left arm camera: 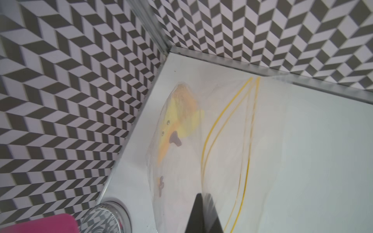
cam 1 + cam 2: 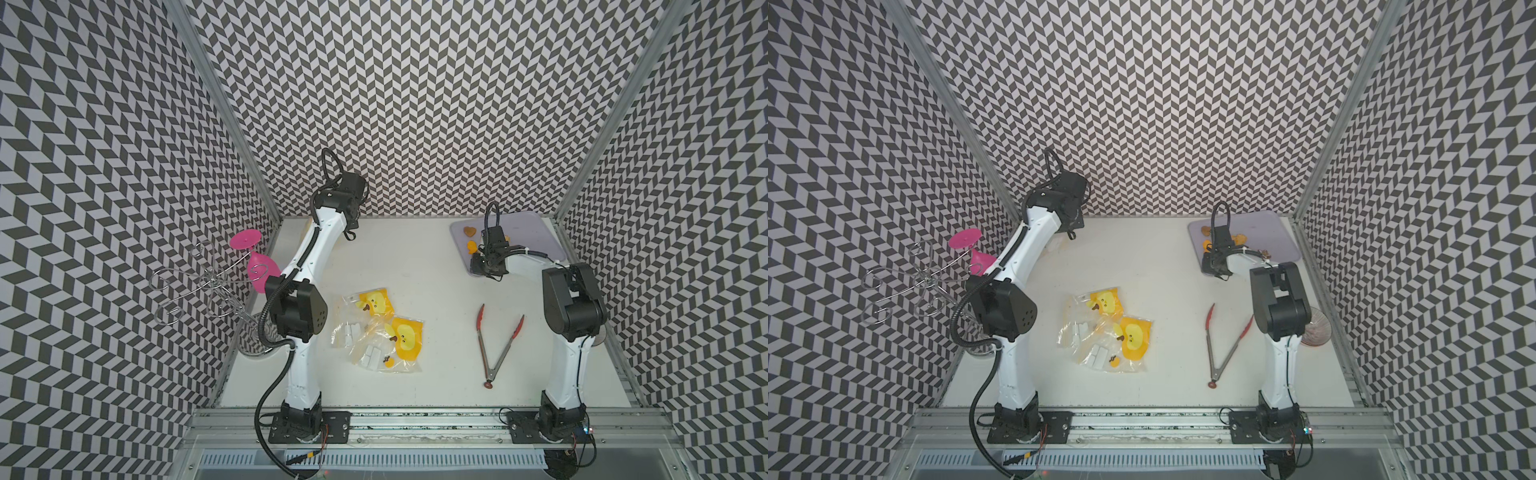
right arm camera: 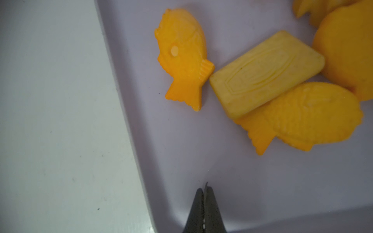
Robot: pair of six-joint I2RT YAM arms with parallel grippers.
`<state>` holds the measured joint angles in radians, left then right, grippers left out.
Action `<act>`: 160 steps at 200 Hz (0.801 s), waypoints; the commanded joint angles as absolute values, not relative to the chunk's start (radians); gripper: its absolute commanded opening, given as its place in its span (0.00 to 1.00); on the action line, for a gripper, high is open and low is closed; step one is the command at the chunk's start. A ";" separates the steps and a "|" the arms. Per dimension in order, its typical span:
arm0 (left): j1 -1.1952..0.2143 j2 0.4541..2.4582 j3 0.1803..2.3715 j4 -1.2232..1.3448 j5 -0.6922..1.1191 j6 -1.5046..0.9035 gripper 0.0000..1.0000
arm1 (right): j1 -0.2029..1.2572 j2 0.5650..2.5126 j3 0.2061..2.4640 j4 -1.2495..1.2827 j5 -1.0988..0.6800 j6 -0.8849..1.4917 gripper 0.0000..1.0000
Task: Put the cookies into a resealable bag to prevent moisture
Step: Pick up the ziploc bag from the center of the board, then move the ziploc bag to the center of the board.
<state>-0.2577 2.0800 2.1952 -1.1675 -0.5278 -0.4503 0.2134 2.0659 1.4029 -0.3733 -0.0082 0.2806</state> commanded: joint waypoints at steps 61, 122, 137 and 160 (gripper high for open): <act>-0.246 1.993 1.957 -0.952 -0.305 -0.397 0.00 | 0.247 2.173 1.497 -0.367 -0.080 0.207 0.00; -0.201 1.956 1.887 -0.930 -0.238 -0.402 0.00 | 0.283 2.257 1.588 -0.385 -0.110 0.174 0.00; -0.181 1.940 1.865 -0.916 -0.218 -0.406 0.00 | 0.308 2.244 1.567 -0.375 -0.120 0.170 0.00; -0.148 1.920 1.832 -0.895 -0.182 -0.413 0.00 | 0.358 2.228 1.533 -0.363 -0.135 0.183 0.00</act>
